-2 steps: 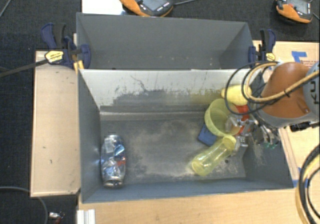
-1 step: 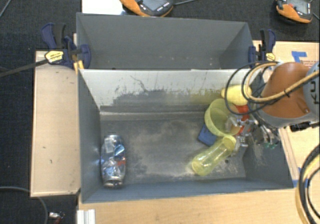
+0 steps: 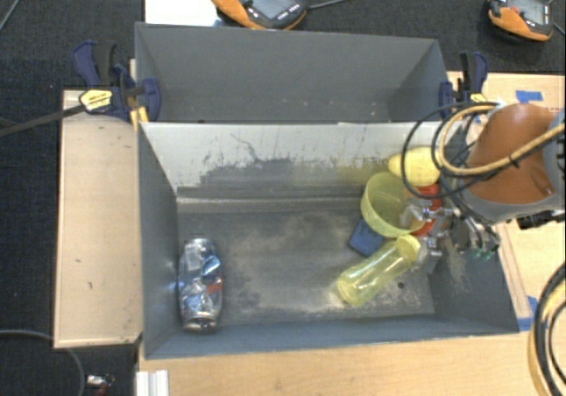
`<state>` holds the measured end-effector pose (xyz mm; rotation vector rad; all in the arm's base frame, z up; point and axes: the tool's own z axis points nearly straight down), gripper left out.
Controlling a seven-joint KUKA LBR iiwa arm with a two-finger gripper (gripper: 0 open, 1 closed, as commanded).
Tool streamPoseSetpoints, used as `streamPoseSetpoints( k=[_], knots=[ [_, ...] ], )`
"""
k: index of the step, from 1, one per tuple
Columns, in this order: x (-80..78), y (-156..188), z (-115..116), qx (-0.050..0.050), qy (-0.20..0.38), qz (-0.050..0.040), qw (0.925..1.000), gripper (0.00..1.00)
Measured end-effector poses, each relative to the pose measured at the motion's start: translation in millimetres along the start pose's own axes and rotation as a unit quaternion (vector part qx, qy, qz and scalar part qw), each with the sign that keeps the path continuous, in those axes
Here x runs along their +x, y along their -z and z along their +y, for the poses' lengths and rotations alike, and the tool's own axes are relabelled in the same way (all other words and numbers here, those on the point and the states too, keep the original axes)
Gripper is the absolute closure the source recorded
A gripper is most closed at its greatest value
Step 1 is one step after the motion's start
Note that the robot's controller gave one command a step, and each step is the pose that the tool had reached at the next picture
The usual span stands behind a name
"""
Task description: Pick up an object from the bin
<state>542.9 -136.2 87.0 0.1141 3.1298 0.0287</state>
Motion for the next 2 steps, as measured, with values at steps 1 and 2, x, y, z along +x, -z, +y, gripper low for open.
streamPoseSetpoints(
  k=[1, 2],
  knots=[
    [-0.2, 35.7, 2.0, -0.001, 0.001, -0.0001, 1.0, 1.0],
    [-3.0, 64.5, 4.2, -0.002, 0.003, -0.0045, 1.0, 1.0]
  ],
)
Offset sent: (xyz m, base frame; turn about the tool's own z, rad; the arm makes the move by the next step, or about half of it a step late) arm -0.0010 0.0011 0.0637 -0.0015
